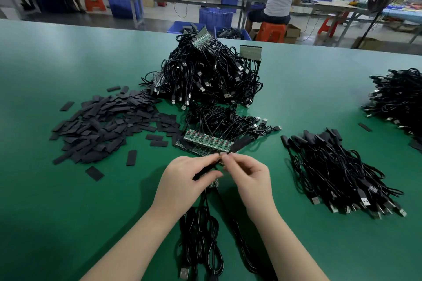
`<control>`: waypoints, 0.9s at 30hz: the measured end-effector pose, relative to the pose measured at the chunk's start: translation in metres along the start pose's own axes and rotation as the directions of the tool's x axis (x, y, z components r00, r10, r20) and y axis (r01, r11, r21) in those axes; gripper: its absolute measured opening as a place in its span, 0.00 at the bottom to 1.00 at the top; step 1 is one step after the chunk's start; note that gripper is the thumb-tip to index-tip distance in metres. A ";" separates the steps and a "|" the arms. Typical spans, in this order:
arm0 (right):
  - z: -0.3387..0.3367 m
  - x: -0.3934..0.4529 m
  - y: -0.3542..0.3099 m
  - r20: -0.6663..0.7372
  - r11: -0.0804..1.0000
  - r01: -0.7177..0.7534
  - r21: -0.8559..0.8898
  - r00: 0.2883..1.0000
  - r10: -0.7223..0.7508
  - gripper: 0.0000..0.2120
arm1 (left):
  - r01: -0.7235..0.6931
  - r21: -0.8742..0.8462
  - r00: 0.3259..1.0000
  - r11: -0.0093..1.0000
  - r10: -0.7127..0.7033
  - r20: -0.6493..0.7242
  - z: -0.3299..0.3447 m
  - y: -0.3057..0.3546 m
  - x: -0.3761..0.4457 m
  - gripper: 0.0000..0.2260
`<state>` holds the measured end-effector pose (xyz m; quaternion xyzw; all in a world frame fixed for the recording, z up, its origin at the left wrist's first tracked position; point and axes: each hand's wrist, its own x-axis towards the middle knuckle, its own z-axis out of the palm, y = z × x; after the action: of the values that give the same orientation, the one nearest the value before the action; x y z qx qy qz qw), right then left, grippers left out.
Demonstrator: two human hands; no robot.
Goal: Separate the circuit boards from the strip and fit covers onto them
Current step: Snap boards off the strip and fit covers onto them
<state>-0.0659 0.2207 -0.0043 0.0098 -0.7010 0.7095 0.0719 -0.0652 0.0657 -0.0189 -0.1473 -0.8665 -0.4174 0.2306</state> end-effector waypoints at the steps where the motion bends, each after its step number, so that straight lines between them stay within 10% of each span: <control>1: -0.001 0.001 -0.004 -0.026 0.995 -0.029 0.091 0.999 0.032 0.04 | 0.001 0.002 1.000 1.000 -0.001 0.004 -0.001 -0.001 0.001 0.19; 5: -0.034 0.018 -0.028 -0.165 0.902 0.034 0.430 0.985 0.041 0.04 | 0.084 -0.073 0.994 0.994 -0.089 -0.061 -0.009 -0.011 0.004 0.20; 9: -0.089 0.037 -0.048 -0.480 0.967 0.175 -0.184 0.843 -0.244 0.06 | 0.163 -0.050 0.982 0.985 -0.167 -0.084 -0.012 -0.022 0.007 0.12; 12: -0.123 0.056 -0.044 -0.441 0.606 -0.151 -0.781 0.820 -0.365 0.11 | 0.193 0.008 0.981 0.981 -0.192 -0.012 -0.010 -0.021 0.008 0.14; 14: -0.133 0.063 -0.038 -0.391 0.209 -0.345 -0.915 0.885 -0.252 0.12 | 0.159 0.154 0.979 0.975 -0.176 0.103 -0.007 -0.020 0.009 0.20; 16: -0.132 0.063 -0.034 -0.374 0.080 -0.366 -0.927 0.913 -0.164 0.13 | 0.083 0.354 0.951 0.931 -0.180 0.250 -0.002 -0.021 0.007 0.24; 21: -0.088 0.044 -0.037 -0.177 0.249 -0.085 -0.965 0.910 -0.374 0.14 | 0.022 0.426 0.918 0.904 -0.187 0.351 0.005 -0.024 0.003 0.20; 27: -0.011 0.028 -0.022 0.282 0.551 0.240 -0.799 0.959 -0.009 0.16 | 0.100 0.305 0.919 0.947 -0.206 0.336 0.002 -0.023 0.004 0.13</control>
<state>-0.0897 0.2340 0.0205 0.1123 -0.9518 0.2839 0.0313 -0.0793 0.0532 -0.0332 -0.1189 -0.9536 -0.2720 0.0511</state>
